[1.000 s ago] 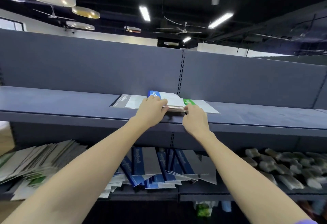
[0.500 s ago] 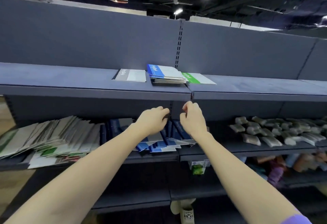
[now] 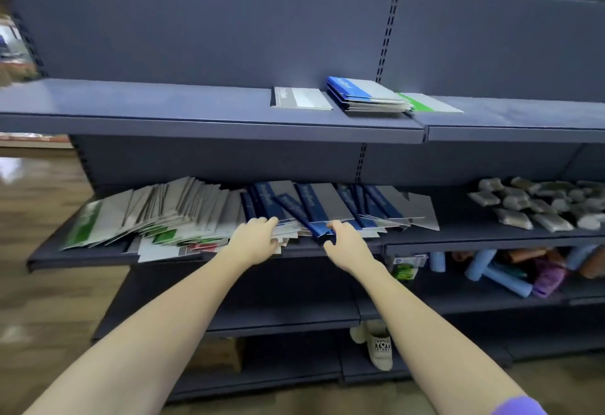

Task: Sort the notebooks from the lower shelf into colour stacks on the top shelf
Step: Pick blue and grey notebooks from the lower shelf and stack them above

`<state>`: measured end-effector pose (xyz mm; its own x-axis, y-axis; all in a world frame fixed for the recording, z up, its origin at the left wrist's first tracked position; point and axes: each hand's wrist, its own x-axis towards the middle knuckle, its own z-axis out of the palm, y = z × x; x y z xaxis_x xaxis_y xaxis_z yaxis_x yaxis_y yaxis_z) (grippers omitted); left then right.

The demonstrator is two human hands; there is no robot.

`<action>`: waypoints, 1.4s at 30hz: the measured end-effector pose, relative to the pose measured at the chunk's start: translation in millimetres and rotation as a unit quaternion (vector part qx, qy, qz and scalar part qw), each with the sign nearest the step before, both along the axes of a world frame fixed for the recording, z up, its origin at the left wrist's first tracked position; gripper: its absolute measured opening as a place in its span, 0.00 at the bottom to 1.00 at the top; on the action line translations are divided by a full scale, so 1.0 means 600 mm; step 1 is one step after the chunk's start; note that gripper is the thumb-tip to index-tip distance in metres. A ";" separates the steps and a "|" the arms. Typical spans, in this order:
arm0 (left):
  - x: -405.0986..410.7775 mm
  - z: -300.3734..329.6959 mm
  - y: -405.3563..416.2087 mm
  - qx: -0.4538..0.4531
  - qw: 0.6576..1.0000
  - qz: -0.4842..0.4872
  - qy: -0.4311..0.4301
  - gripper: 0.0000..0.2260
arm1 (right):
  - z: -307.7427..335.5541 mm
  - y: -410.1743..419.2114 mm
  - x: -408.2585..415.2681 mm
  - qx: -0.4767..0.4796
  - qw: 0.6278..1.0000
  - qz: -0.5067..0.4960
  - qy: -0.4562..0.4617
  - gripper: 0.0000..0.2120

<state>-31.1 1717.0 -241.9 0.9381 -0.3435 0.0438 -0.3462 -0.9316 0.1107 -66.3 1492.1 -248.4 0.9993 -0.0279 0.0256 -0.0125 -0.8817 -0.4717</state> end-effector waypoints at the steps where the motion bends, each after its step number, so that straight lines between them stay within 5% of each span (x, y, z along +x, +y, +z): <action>1: 0.000 -0.005 0.009 -0.005 1.000 0.000 0.004 0.21 | -0.006 0.012 0.000 0.004 1.000 0.001 0.004 0.22; 13: 0.072 -0.047 0.017 -0.026 0.999 0.006 0.037 0.25 | -0.048 0.047 0.093 -0.045 0.999 0.014 0.014 0.24; 23: 0.177 -0.094 -0.038 -0.023 0.995 0.060 0.074 0.31 | -0.093 0.003 0.206 -0.169 0.983 0.042 0.057 0.39; 42: 0.166 -0.132 -0.059 0.002 0.991 0.056 -0.122 0.18 | -0.115 0.012 0.258 -0.229 0.970 0.076 -0.014 0.38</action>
